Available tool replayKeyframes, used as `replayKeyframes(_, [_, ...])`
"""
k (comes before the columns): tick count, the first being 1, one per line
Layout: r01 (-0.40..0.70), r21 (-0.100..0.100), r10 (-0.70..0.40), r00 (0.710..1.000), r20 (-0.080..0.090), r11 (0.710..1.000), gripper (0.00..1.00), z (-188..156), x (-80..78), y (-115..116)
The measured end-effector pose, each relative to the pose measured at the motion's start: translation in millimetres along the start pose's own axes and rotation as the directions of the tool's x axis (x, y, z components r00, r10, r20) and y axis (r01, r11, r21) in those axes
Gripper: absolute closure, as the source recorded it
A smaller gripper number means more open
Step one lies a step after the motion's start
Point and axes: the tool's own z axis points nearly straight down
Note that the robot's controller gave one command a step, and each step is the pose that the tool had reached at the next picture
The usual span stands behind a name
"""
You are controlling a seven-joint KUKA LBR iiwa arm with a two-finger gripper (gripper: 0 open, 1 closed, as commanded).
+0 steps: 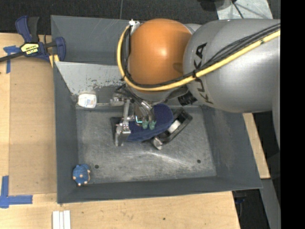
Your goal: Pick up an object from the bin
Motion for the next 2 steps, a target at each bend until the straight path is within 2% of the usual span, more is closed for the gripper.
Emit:
replayKeyframes(1, [-0.068, -0.005, 0.068, 0.998, 0.009, 0.998, 0.0, 158, -66.5, -52])
replayKeyframes(2, [0.116, -0.007, -0.115, 0.993, 0.018, 0.993, 0.0, 156, -78.2, -78])
